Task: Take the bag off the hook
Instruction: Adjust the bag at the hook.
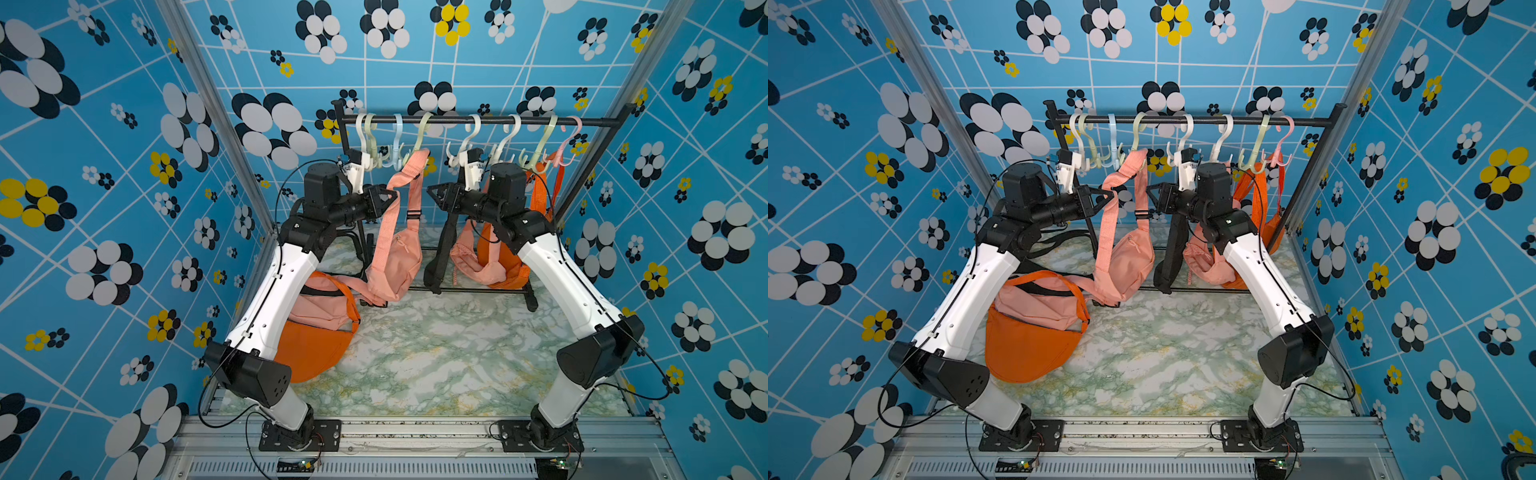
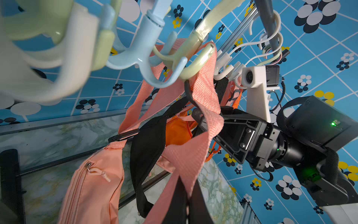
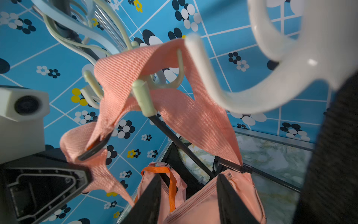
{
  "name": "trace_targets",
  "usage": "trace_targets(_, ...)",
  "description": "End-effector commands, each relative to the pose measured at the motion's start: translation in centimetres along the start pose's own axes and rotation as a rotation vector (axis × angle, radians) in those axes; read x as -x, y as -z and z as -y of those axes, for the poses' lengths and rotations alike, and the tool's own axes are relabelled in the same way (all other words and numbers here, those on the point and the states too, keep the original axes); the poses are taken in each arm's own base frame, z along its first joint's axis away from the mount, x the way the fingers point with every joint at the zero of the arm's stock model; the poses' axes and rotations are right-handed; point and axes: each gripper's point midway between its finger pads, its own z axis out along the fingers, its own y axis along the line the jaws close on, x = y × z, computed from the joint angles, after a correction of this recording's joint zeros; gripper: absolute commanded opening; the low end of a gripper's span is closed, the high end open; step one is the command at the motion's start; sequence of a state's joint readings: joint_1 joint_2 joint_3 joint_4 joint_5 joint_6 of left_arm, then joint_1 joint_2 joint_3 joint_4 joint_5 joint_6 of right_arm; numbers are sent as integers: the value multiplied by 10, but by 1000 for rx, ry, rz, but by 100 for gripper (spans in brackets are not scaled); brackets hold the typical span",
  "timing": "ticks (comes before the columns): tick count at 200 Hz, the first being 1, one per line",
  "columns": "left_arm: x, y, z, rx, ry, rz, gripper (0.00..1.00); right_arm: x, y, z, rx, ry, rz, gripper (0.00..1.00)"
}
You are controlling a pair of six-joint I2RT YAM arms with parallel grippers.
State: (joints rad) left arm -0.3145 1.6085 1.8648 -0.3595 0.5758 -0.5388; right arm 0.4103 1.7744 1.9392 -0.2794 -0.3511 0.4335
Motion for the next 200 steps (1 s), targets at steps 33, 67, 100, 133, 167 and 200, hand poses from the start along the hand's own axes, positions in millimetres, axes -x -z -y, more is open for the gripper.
trace_targets(33, 14, 35, 5, 21, -21, 51, 0, 3, -20, -3, 0, 109, 47, 75)
trace_targets(67, 14, 45, -1, 43, -16, 68, 0, 3, -37, -10, 15, 133, 75, 81)
trace_targets(100, 14, 46, -3, 40, 0, 65, 0, 11, -56, -12, 1, 145, 133, 80)
trace_targets(133, 17, 51, -2, 39, -5, 76, 0, 20, -72, -5, -28, 123, 196, 69)
trace_targets(167, 18, 53, -2, 35, -4, 81, 0, 26, -80, -7, -17, 92, 209, 17)
trace_targets(200, 17, 56, -4, 41, 2, 80, 0, 37, -68, -6, -66, 109, 236, 0)
